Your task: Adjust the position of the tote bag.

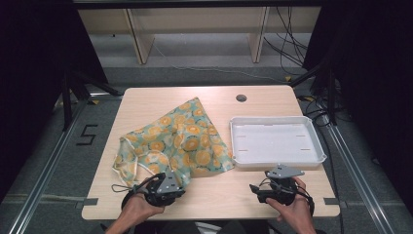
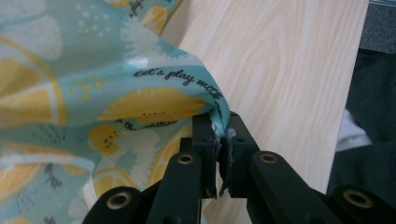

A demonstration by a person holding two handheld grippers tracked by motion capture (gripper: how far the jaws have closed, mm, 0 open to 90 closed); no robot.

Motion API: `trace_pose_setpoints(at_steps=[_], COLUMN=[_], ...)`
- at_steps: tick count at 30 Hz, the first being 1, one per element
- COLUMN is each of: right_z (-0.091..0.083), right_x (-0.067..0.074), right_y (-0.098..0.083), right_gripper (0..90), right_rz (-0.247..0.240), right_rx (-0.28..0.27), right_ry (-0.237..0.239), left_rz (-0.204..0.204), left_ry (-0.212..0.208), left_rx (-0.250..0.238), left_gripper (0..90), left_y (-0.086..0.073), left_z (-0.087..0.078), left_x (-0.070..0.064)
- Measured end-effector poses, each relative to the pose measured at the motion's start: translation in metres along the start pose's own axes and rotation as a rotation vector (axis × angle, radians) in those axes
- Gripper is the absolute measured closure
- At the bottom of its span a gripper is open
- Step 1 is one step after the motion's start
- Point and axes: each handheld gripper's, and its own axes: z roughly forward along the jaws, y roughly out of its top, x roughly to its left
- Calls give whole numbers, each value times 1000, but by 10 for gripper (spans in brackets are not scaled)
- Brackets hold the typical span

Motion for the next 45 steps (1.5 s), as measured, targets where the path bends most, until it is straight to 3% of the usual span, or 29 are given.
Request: trace_pose_setpoints(at_steps=[6,7,10,11,13,14,15,16,17,20,21,22,23,24,25,28,30,31,33,35,37,38,39,40,41,43,45], right_z=[6,9,12,14,20,23,29,29,30,37,41,41,45,48,51,64,67,70,78,90,94,103,103,105,107,107,105], right_x=[7,10,13,14,20,25,33,33,37,51,58,58,62,68,72,91,94,97,102,107,108,108,108,108,109,110,108], right_y=[12,20,28,31,39,45,52,52,54,64,69,69,72,75,77,87,88,90,92,93,93,93,93,93,92,89,89], right_gripper=[264,269,275,279,280,280,280,280,280,279,278,278,275,269,267,256,253,249,240,231,232,363,363,442,543,804,855], right_rz=[-36,-60,-56,-69,-79,-79,-121,-121,-119,-128,-133,-133,-143,-141,-147,-174,-172,-179,-185,-168,-158,-162,-162,-169,-169,-222,-246], right_rx=[-22,-48,-60,-73,-78,-58,-77,-77,-69,-78,-82,-82,-89,-71,-72,-68,-67,-56,-34,-7,9,21,21,25,29,45,38], right_ry=[12,22,48,54,82,114,121,121,143,190,213,213,222,250,261,297,298,304,308,310,313,335,335,347,351,340,344], left_rz=[9,22,26,12,6,14,1,1,-2,-26,-32,-32,-59,-62,-72,-136,-142,-194,-200,-245,-254,-246,-246,-263,-289,-258,-262], left_ry=[-30,-30,-46,-65,-86,-76,-80,-80,-78,-48,-14,-14,-4,7,36,106,111,125,118,121,124,141,141,153,176,235,266], left_rx=[-15,-13,-29,-42,-50,-56,-70,-70,-85,-119,-135,-135,-147,-145,-144,-149,-140,-137,-134,-135,-135,-141,-141,-139,-153,-136,-142], left_gripper=[850,849,844,805,776,737,644,620,620,558,548,549,549,549,546,512,500,477,425,402,393,374,369,369,365,354,353], left_y=[20,23,28,29,30,29,29,29,27,23,18,18,14,12,8,-4,-6,-10,-15,-19,-21,-22,-22,-23,-24,-26,-29], left_z=[16,18,22,23,19,14,2,2,-11,-32,-47,-47,-53,-56,-59,-63,-62,-60,-57,-53,-53,-54,-54,-56,-57,-63,-68], left_x=[-11,-13,-20,-22,-23,-23,-23,-23,-21,-16,-8,-8,-2,2,8,27,32,34,38,41,44,48,48,49,51,58,64])
